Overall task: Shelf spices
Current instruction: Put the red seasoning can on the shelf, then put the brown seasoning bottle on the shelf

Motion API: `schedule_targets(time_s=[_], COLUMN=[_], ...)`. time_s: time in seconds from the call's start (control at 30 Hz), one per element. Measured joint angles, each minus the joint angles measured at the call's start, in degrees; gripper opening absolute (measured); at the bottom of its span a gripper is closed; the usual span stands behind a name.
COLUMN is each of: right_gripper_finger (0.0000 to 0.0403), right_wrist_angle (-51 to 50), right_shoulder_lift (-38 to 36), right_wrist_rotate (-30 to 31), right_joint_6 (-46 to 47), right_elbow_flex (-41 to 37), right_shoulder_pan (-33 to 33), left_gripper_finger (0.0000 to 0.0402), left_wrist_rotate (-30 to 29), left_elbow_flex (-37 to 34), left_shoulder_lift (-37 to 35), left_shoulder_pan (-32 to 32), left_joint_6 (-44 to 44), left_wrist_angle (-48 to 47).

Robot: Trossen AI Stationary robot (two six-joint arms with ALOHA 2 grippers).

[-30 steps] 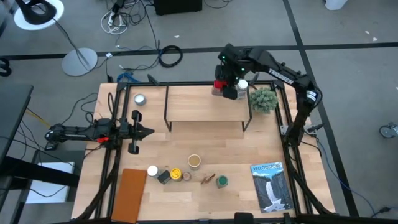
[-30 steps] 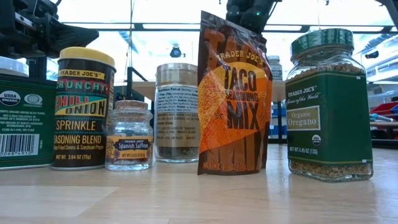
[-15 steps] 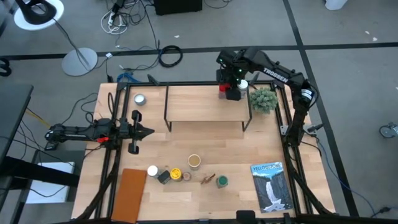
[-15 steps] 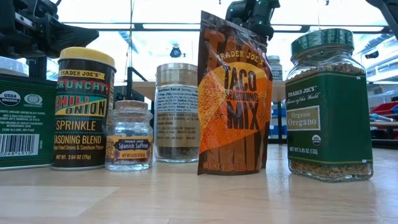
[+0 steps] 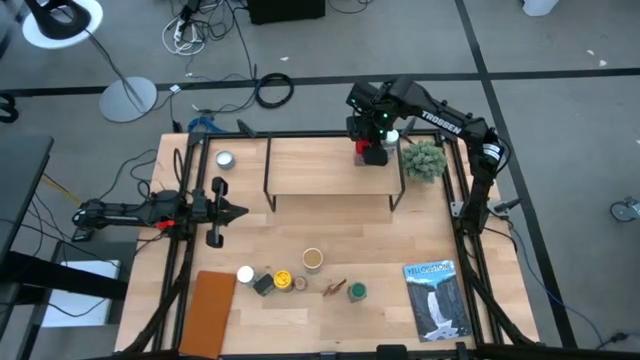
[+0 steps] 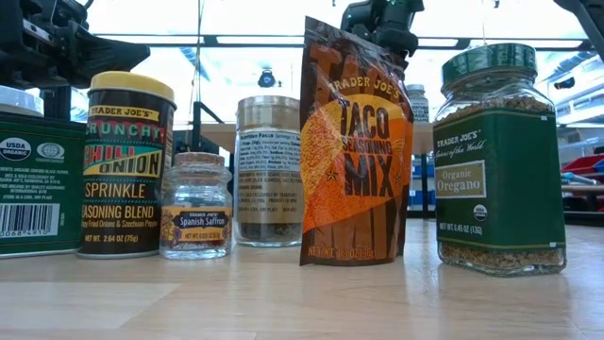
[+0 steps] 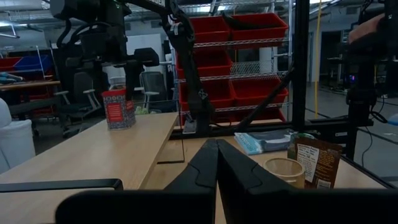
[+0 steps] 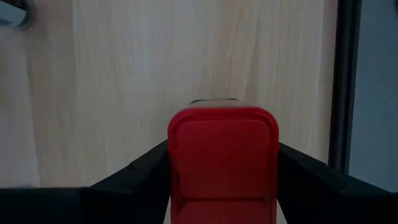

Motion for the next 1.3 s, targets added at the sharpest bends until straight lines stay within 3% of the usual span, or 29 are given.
schedule_targets(time_s=[0.93,1.3], right_gripper_finger=[0.0276,0.0303], right_wrist_angle=[1.43,-3.68], right_shoulder_lift=[-0.07,-0.20], right_wrist_rotate=[0.18,2.15], right_joint_6=[2.15,4.76], right_elbow_flex=[0.04,11.20], right_shoulder_pan=[0.34,1.08], left_gripper_finger=[0.0012,0.0012], left_wrist_rotate=[0.00,0.00], left_elbow_flex=[-0.01,0.00], left_shoulder_lift=[0.01,0.01], left_shoulder_pan=[0.00,0.00], left_joint_6=[0.00,-0.01], left_wrist_angle=[-0.02,-0.02])
